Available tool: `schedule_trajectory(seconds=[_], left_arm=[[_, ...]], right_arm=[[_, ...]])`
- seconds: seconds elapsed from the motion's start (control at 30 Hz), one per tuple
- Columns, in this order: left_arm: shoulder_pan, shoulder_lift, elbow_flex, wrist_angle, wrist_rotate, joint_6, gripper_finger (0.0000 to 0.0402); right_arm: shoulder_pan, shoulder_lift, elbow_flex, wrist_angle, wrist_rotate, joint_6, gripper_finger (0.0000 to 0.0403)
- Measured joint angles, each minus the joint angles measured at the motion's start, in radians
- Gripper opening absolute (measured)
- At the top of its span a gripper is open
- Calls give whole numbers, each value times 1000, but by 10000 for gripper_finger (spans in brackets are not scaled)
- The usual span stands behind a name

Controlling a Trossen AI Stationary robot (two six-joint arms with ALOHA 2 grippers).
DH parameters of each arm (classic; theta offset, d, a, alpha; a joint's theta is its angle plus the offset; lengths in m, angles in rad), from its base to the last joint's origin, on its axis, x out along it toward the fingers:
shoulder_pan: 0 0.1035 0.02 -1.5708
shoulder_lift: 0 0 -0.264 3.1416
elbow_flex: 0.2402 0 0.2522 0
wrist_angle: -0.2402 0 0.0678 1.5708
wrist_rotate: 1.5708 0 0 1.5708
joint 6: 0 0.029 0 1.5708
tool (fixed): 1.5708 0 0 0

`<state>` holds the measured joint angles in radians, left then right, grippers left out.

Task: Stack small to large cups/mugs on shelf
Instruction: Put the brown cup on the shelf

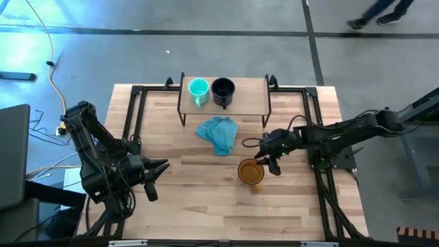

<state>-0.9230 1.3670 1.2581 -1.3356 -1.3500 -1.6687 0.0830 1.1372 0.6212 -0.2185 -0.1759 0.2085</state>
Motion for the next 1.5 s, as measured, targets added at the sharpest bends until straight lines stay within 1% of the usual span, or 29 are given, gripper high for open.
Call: schedule_trajectory(seconds=[0.23, 0.37, 0.47, 0.67, 0.9, 1.0, 1.13, 1.17, 1.5], left_arm=[[0, 0, -28, 1, 3, -47, 62], [0, 0, -29, 2, 7, -51, 62], [0, 0, -29, 3, 9, -63, 62], [-1, 0, -29, 8, 48, -67, 62], [-1, 0, -29, 8, 60, -67, 62], [-1, 0, -29, 4, 60, -67, 62], [-1, 0, -29, 1, 60, -59, 62], [-1, 0, -29, 0, 60, -58, 62], [-8, 0, -29, -3, 60, -56, 62]], right_arm=[[-1, 98, 71, -5, -8, -71, 126], [-22, 169, 133, -55, -12, -112, 126], [-37, 223, 168, -94, -40, -138, 126], [-39, 317, 225, -113, -51, -169, 126], [-40, 384, 262, -144, -59, -175, 123], [-40, 390, 270, -174, -42, -163, 98], [-55, 390, 270, -197, -45, -126, 27], [-58, 390, 270, -200, -45, -126, 16], [-84, 362, 269, -214, -22, -21, 5]])
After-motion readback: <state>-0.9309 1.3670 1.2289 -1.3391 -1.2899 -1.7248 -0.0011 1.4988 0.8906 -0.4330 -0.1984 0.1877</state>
